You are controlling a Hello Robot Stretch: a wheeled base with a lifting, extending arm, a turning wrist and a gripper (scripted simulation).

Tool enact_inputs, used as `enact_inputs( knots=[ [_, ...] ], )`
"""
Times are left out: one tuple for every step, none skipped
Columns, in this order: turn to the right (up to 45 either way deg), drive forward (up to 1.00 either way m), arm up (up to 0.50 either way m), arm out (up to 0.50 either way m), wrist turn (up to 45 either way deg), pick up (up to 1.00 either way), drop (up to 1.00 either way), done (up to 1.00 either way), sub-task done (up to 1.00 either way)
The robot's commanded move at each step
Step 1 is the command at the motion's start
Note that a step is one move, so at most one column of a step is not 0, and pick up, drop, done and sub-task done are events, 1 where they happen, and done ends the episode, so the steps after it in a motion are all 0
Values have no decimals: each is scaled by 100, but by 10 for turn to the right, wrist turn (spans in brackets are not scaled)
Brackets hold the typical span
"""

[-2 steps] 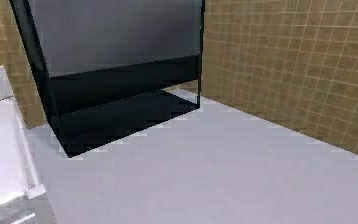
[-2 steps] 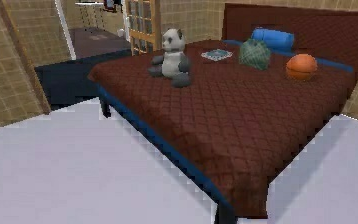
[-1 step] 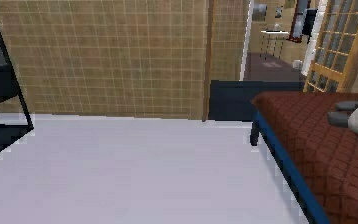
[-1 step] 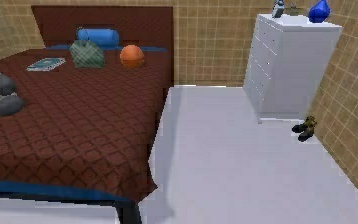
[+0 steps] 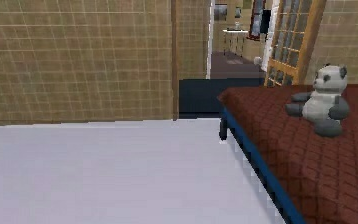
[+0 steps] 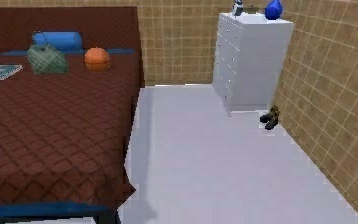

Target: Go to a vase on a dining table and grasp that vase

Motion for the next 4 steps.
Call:
enact_inputs(
  knots=[
    [0, 100, 0, 0, 0, 0, 0, 0, 0],
    [0, 100, 0, 0, 0, 0, 0, 0, 0],
    [180, 0, 0, 0, 0, 0, 0, 0, 0],
    [0, 100, 0, 0, 0, 0, 0, 0, 0]
  ],
)
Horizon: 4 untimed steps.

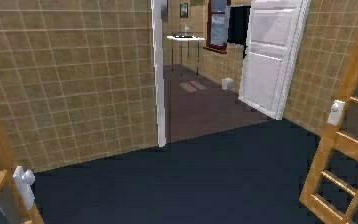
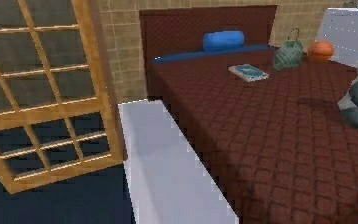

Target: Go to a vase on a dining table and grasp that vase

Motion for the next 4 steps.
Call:
enact_inputs(
  knots=[
    [30, 0, 0, 0, 0, 0, 0, 0, 0],
    [0, 100, 0, 0, 0, 0, 0, 0, 0],
    [0, 100, 0, 0, 0, 0, 0, 0, 0],
    [30, 0, 0, 0, 0, 0, 0, 0, 0]
  ],
)
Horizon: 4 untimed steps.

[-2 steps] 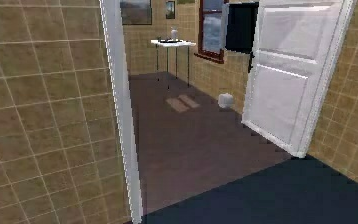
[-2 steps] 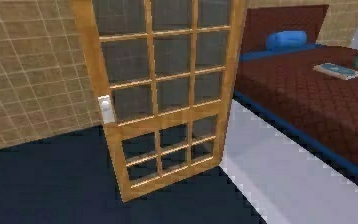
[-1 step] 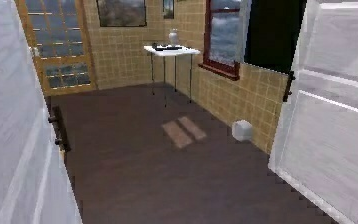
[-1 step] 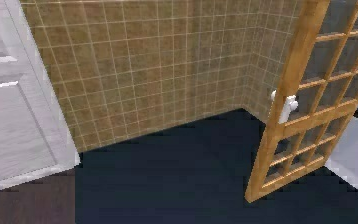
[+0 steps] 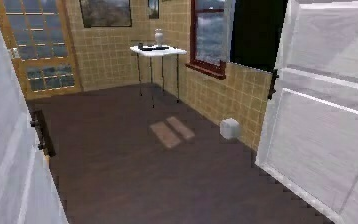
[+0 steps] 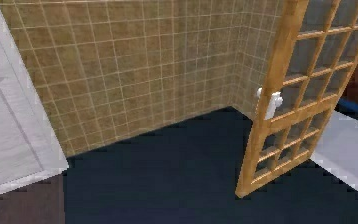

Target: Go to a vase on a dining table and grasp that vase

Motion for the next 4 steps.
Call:
enact_inputs(
  knots=[
    [0, 10, 0, 0, 0, 0, 0, 0, 0],
    [-120, 0, 0, 0, 0, 0, 0, 0, 0],
    [0, 100, 0, 0, 0, 0, 0, 0, 0],
    [0, 100, 0, 0, 0, 0, 0, 0, 0]
  ],
)
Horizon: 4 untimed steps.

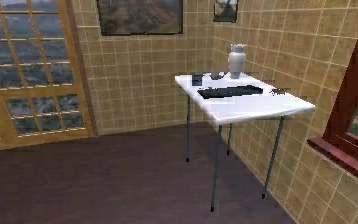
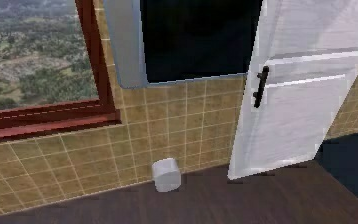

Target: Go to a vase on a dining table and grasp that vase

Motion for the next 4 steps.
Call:
enact_inputs(
  knots=[
    [0, 30, 0, 0, 0, 0, 0, 0, 0],
    [-390, 0, 0, 0, 0, 0, 0, 0, 0],
    [0, 50, 0, 0, 0, 0, 0, 0, 0],
    [210, 0, 0, 0, 0, 0, 0, 0, 0]
  ],
)
